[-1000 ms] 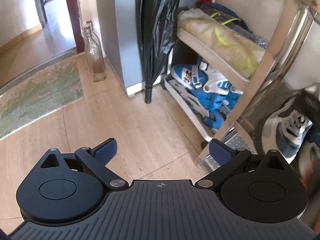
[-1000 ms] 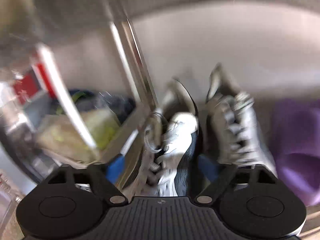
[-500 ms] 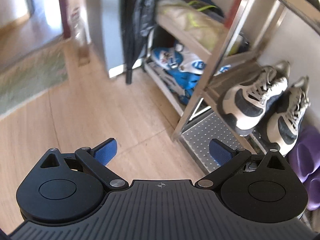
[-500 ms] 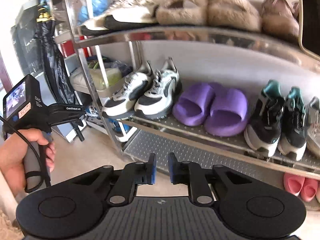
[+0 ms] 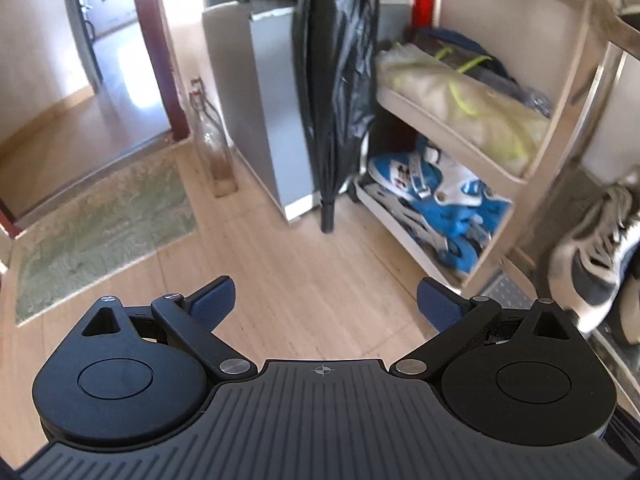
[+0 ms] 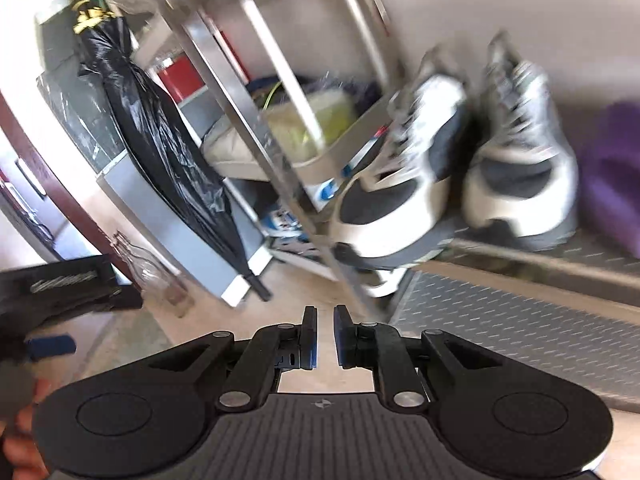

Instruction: Organize scattered shoes

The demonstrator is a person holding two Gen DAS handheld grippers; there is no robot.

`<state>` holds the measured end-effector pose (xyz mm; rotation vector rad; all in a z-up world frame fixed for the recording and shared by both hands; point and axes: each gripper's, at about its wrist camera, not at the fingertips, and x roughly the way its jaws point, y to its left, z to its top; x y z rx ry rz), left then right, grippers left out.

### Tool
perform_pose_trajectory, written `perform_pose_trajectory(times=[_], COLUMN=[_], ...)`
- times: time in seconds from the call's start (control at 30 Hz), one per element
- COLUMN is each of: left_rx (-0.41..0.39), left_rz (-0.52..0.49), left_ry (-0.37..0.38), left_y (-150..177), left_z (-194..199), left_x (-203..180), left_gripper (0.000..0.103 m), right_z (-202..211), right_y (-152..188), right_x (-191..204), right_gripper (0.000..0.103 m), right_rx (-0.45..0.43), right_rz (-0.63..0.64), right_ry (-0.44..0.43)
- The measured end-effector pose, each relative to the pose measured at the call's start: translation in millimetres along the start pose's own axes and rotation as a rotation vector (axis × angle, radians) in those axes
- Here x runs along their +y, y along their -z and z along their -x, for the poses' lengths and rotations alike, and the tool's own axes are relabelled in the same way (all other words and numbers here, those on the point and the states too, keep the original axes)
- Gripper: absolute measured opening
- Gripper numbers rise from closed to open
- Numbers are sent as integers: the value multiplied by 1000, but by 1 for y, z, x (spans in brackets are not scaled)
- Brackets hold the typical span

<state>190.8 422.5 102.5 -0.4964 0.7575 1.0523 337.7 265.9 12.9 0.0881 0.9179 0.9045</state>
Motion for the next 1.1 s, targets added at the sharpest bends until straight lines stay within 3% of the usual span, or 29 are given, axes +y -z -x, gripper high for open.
perform_pose_trajectory(times=[0.1, 0.17, 0.33, 0.37, 0.4, 0.43, 0.5, 0.57, 0.67, 0.77, 0.8, 0.83, 0.9, 1.0, 1.1], left_rx=[17, 28, 28, 30, 33, 35, 52, 96, 204, 300, 316, 337, 402, 500, 601], left_rz=[-13, -22, -42, -48, -53, -59, -67, -110, -182, -282, -314, -369, -418, -486, -513], left_ry=[7, 12, 21, 23, 25, 27, 47, 100, 215, 316, 340, 378, 440, 533, 588], left_y=[2, 3, 6, 7, 7, 8, 10, 16, 32, 61, 70, 86, 114, 156, 195], left_z=[-6, -10, -11, -11, -10, -10, -9, -8, -7, 3, 8, 18, 31, 49, 57], left_x=[-2, -3, -7, -8, -10, -11, -19, -32, -58, -90, -100, -115, -130, -151, -163], left_gripper=[100, 100, 100, 100, 100, 100, 100, 101, 101, 101, 101, 101, 101, 101, 99], right_z=[-23, -30, -33, -30, -24, -16, 8, 49, 121, 204, 224, 249, 319, 390, 463], right_y=[-7, -14, -26, -27, -26, -24, -15, 3, 34, 59, 65, 71, 94, 128, 177], right_x=[5, 0, -10, -17, -22, -24, -25, -29, -50, -77, -83, -89, -103, -108, -106], right_gripper=[13, 2, 1, 1, 14, 18, 18, 23, 40, 48, 57, 70, 82, 86, 88], right_rx=[-26, -47, -115, -113, -111, -109, -77, -11, 95, 195, 214, 220, 236, 238, 136], right_rz=[-15, -78, -178, -220, -258, -269, -252, -227, -225, -242, -248, -264, -313, -368, -418], right_ry=[67, 78, 172, 173, 166, 161, 124, 97, 104, 280, 330, 390, 516, 589, 606])
